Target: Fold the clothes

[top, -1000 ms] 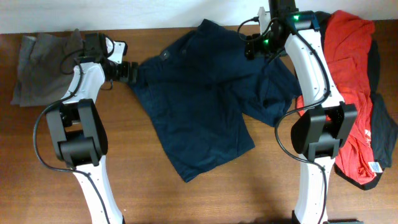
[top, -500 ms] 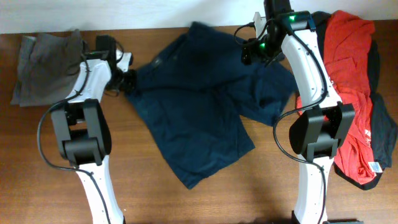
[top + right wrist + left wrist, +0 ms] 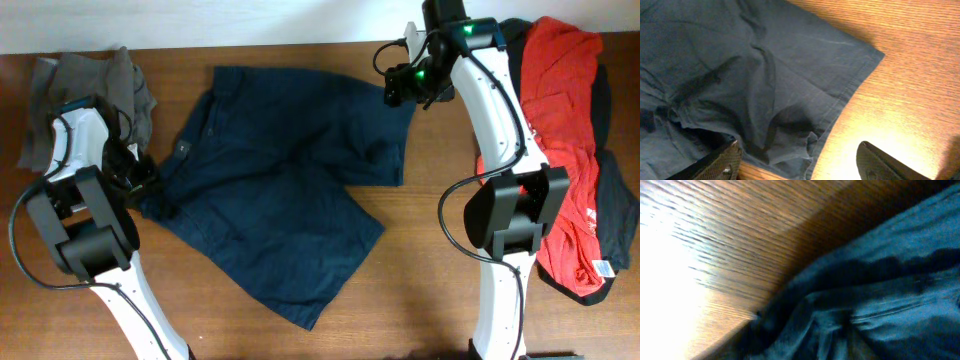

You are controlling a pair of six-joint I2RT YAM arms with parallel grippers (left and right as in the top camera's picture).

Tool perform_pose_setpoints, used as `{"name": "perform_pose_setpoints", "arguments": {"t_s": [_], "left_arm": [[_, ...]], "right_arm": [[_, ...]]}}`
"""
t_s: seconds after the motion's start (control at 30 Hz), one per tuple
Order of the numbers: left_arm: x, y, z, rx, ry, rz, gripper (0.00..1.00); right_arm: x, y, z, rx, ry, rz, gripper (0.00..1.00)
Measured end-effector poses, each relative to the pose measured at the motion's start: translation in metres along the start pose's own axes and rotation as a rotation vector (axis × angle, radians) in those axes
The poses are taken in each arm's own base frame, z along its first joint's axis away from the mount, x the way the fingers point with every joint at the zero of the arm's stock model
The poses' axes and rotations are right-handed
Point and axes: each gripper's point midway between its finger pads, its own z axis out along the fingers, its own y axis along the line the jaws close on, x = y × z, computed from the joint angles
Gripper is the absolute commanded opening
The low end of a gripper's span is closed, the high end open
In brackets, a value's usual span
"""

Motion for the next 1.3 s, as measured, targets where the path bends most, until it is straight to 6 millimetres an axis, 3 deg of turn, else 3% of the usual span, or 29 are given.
{"name": "perform_pose_setpoints", "arguments": {"t_s": [0.07,0.1,0.2,0.33,0.37,0.5,0.63,0.7,0.77,0.83,1.07,1.17,1.2,1.3], "left_arm": [[0.001,-0.006,0.0,-0.009,-0.001,0.022,0.87],[0.002,-0.01,-0.001,-0.012,-0.006,0.034,0.98],[0.002,-0.024,-0.019,-0.011,-0.07,0.068,0.99],[0.005,-0.034,-0.083,0.018,-0.271,0.097,0.99],[0.009,-0.035,-0.108,0.029,-0.343,0.101,0.99],[0.033,-0.034,-0.181,0.059,-0.559,0.125,0.99],[0.055,-0.033,-0.223,0.069,-0.687,0.158,0.99],[0.061,-0.033,-0.235,0.072,-0.728,0.166,0.99],[0.057,-0.034,-0.241,0.074,-0.761,0.175,0.99],[0.051,-0.036,-0.245,0.076,-0.79,0.179,0.99],[0.045,-0.037,-0.252,0.076,-0.828,0.191,0.99],[0.044,-0.039,-0.252,0.084,-0.827,0.203,0.99],[0.044,-0.041,-0.251,0.089,-0.825,0.214,0.99],[0.043,-0.042,-0.25,0.094,-0.823,0.224,0.99]], "right_arm": [[0.003,0.007,0.001,-0.006,0.015,-0.01,0.75],[0.007,0.011,0.002,-0.013,0.028,-0.013,0.74],[0.02,0.021,0.001,-0.051,0.083,0.011,0.74],[0.032,0.026,-0.005,-0.074,0.128,0.046,0.74],[0.034,0.028,-0.012,-0.077,0.13,0.052,0.74],[0.043,0.039,-0.065,-0.083,0.091,0.05,0.75],[0.066,0.055,-0.136,-0.088,0.044,0.037,0.77],[0.081,0.061,-0.159,-0.087,0.047,0.031,0.76],[0.09,0.072,-0.165,-0.094,0.053,0.007,0.76],[0.1,0.077,-0.148,-0.094,0.111,-0.002,0.75],[0.152,0.08,-0.04,-0.065,0.353,-0.065,0.74],[0.17,0.077,-0.005,-0.047,0.384,-0.115,0.73],[0.174,0.075,0.015,-0.034,0.367,-0.142,0.71],[0.187,0.071,0.044,-0.034,0.357,-0.178,0.64]]}}
